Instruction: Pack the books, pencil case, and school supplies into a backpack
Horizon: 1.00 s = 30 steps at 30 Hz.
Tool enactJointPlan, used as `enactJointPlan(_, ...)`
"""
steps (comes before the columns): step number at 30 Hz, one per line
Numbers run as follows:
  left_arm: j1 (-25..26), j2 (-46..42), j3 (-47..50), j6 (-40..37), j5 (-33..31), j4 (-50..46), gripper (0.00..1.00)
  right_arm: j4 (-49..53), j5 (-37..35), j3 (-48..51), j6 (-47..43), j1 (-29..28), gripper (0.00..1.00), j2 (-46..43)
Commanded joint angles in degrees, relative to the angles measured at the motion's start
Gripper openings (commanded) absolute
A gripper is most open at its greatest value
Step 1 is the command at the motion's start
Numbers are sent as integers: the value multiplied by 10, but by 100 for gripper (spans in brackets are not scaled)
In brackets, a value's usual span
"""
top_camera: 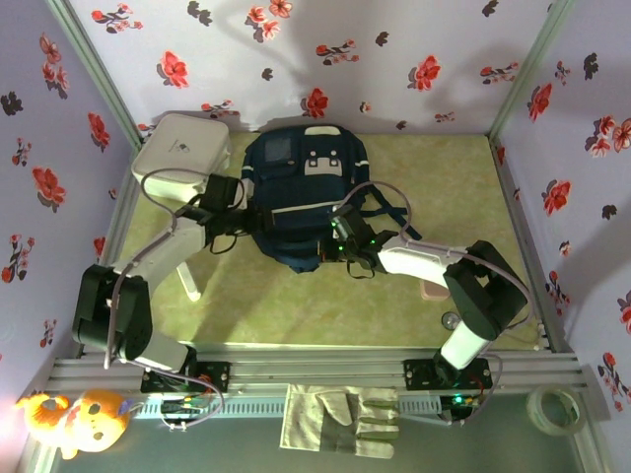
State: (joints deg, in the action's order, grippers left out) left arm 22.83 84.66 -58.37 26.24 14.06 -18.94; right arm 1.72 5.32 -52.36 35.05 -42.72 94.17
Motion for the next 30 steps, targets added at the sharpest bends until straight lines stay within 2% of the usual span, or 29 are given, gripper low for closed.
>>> enactJointPlan(1,44,2,-25,-116,11,-27,53,-33,37,-16,-20,2,0,-10)
enactJointPlan(10,120,90,-72,-266,57,-8,50,-40,36,2,-9,3,0,-17)
enactJointPlan(13,126,118,-75,-293,79,7,48,-48,41,6,-4,3,0,-13)
enactJointPlan(20,126,158,-77,-332,85,13,43,-49,38,6,4,8,0,-13)
enactJointPlan(30,107,156,-62,-343,18,16,12,2,-12,29,-14,30,1,-44)
